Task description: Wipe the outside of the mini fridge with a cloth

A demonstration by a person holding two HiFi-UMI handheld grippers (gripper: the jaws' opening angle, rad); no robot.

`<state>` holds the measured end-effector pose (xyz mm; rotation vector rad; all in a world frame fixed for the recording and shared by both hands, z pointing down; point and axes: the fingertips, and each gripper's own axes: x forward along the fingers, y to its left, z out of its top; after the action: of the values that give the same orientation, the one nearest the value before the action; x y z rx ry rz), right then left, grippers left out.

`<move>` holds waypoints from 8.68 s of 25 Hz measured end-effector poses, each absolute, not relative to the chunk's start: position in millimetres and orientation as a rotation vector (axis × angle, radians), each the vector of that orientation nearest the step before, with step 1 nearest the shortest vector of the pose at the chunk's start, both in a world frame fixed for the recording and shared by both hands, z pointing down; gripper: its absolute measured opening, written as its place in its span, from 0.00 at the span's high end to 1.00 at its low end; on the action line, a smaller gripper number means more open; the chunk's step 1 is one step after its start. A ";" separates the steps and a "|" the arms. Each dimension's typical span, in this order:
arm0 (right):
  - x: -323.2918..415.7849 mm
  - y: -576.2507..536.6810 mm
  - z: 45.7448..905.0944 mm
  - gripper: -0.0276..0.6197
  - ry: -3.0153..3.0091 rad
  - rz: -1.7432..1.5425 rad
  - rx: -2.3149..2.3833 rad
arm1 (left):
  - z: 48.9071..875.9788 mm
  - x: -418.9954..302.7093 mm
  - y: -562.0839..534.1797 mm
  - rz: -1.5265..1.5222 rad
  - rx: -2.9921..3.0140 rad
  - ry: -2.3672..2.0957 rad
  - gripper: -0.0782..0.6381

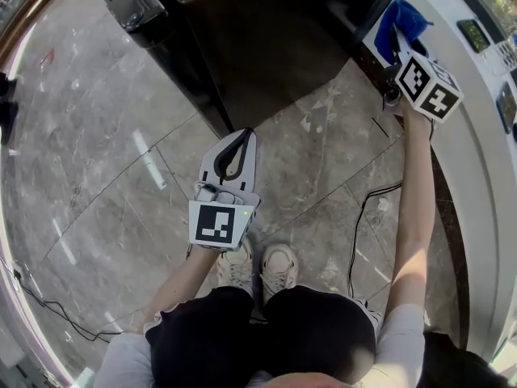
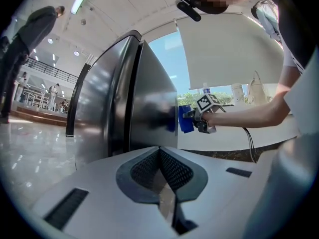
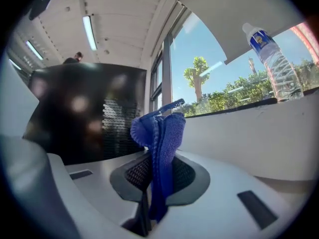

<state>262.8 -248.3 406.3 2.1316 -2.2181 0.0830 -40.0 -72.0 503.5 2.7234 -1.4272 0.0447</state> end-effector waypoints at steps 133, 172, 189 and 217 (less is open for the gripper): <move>-61.5 -103.7 503.7 0.84 -2.943 0.043 0.857 | 519.0 -71.2 -66.8 0.033 2.648 -1.453 0.88; 219.8 -246.3 521.4 0.84 -2.291 0.158 2.021 | 532.7 -25.7 -89.1 0.047 2.690 -1.297 0.88; 246.4 -238.5 520.4 0.84 -2.209 0.152 2.167 | 533.3 -32.5 -94.1 0.040 2.659 -1.333 0.88; -87.7 -89.3 577.6 0.84 -2.950 0.296 1.003 | 515.3 -92.6 -84.3 0.072 2.659 -1.556 0.88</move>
<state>-87.7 -89.3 577.6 1.0032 -2.9500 0.2957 -92.6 -84.3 515.3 2.6592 -1.5564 0.0723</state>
